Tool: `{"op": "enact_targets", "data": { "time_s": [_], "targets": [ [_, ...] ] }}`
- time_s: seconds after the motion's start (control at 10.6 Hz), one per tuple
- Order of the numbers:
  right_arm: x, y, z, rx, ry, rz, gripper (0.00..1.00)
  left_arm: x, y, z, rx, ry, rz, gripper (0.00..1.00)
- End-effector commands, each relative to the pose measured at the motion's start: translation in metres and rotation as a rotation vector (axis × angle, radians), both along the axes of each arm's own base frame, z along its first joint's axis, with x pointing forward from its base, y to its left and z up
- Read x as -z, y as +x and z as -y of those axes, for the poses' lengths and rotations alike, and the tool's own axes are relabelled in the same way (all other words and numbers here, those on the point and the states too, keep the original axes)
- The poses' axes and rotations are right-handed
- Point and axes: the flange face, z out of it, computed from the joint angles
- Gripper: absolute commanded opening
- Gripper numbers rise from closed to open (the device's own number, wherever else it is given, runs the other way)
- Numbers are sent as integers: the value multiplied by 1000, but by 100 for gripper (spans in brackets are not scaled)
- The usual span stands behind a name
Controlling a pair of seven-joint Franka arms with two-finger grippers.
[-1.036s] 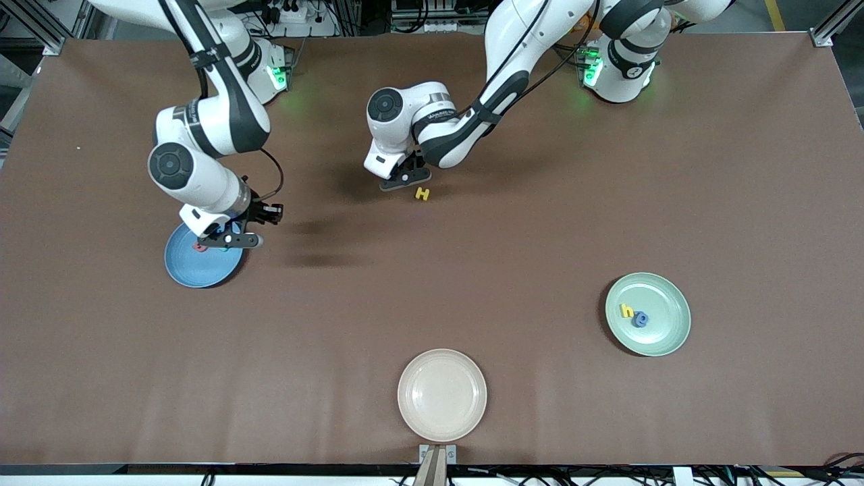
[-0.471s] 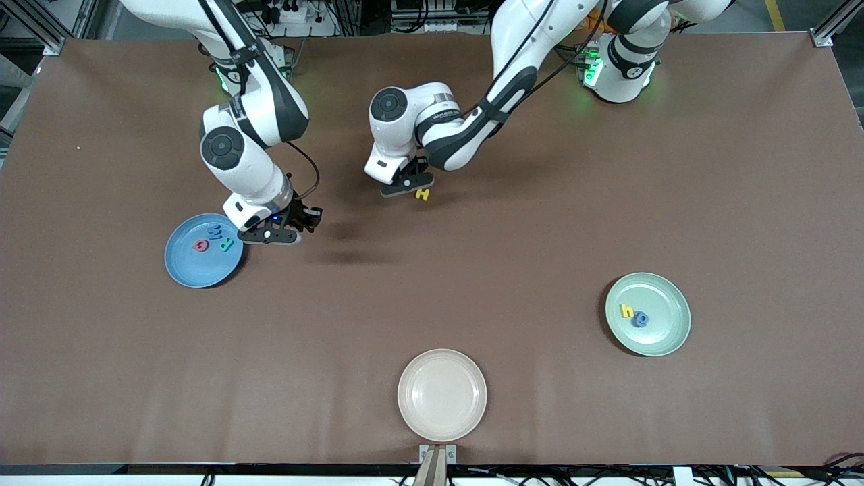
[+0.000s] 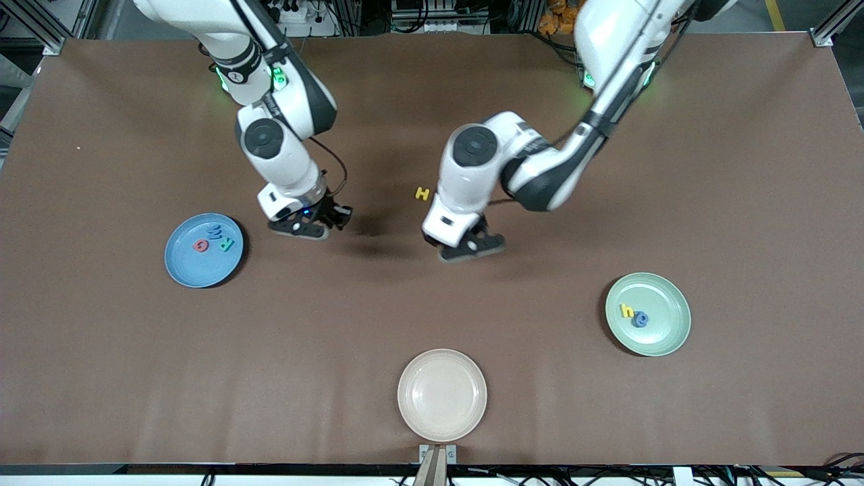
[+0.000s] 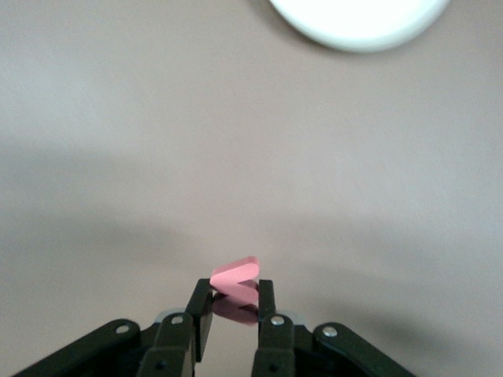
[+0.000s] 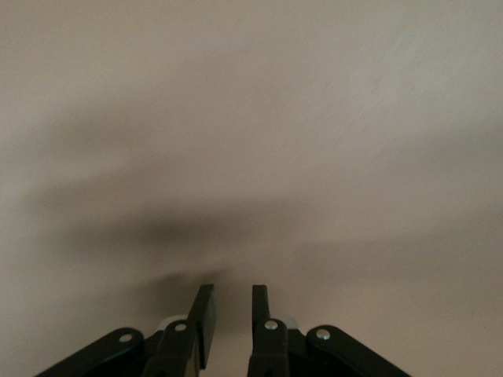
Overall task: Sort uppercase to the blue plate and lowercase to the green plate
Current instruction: 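Carry the pink m to the green plate while the right gripper reaches the H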
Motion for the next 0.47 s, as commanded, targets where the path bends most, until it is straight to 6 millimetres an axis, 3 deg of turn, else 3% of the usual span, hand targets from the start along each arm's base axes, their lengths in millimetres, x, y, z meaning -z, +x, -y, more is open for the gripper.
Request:
{"op": "enact_targets", "data": {
  "time_s": [0.0, 0.19, 0.38],
  "targets": [
    [16, -9, -50, 114, 10, -26, 26, -12, 54, -86, 100, 14, 15, 0],
    [26, -21, -104, 198, 23, -43, 29, -11, 95, -172, 178, 27, 16, 0],
    [43, -41, -145, 218, 4, -41, 43, -1, 111, -232, 264, 70, -21, 0]
  ]
}}
